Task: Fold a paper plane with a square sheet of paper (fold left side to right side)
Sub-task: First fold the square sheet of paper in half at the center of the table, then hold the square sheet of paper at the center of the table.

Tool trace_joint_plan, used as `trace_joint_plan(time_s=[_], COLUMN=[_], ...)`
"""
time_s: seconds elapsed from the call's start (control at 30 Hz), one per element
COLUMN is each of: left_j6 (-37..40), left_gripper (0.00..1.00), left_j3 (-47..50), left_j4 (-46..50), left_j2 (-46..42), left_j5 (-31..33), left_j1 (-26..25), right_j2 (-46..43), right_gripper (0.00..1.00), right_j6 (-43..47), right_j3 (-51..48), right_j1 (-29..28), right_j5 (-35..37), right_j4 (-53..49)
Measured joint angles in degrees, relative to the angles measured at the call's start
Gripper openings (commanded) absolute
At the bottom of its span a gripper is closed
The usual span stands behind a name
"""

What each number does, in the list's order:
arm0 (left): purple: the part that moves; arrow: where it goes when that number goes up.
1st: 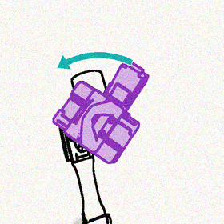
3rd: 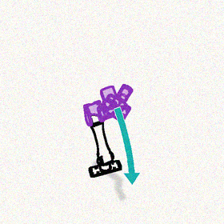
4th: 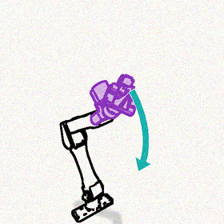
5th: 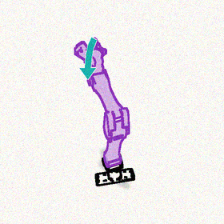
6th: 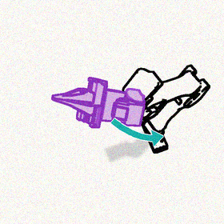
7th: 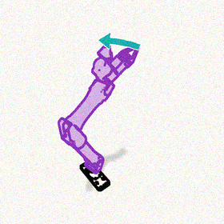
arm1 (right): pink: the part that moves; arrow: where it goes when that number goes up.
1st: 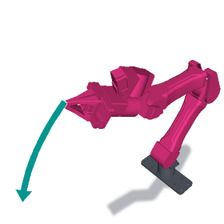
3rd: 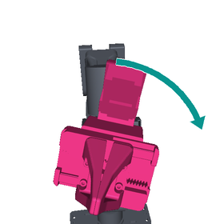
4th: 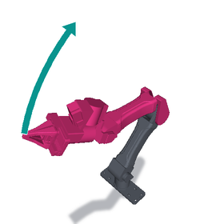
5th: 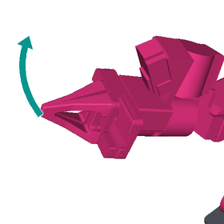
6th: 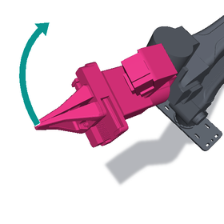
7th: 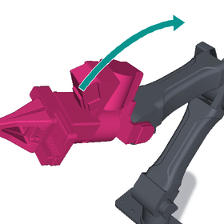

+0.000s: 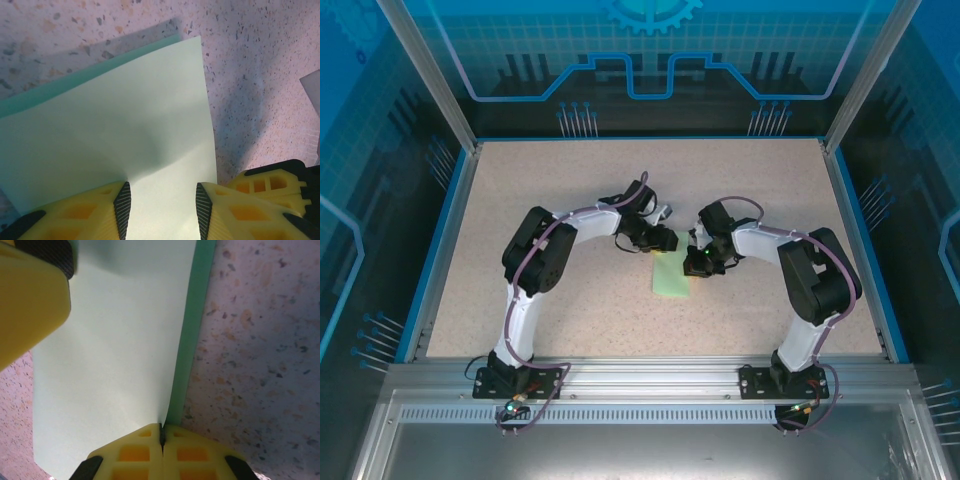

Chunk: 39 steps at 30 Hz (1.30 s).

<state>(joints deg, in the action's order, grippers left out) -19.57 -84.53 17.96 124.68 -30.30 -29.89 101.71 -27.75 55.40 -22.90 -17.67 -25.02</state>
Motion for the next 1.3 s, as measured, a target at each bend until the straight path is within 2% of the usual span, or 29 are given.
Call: trace_joint_plan(time_s=[0.67,0.93,1.07,1.3], left_j6=[-3.2,-3.0,-3.0,-3.0], left_gripper=[0.43,0.43,0.43,0.43], left_j3=[-4.0,4.2,5.9,5.4], left_j4=[-0.6,-2.5,-3.7,-5.0], left_j2=[2.7,-4.3,-7.3,-5.9], left_j5=[0.0,2.4,1.9,0.5], left_j1=[5.8,7.6,5.1,-1.6], right_j2=[0.2,0.2,0.3,0.3], right_gripper=[0.03,0.03,0.03,0.03], right_j6=[0.4,0.4,0.4,0.4], right_j3=[0.2,0.2,0.4,0.7], right_j1=[-0.1,-0.1,-0.3,-0.5], right_j5=[0.1,0.2,0.3,0.8], right_j4=[0.0,0.0,-0.1,-0.6])
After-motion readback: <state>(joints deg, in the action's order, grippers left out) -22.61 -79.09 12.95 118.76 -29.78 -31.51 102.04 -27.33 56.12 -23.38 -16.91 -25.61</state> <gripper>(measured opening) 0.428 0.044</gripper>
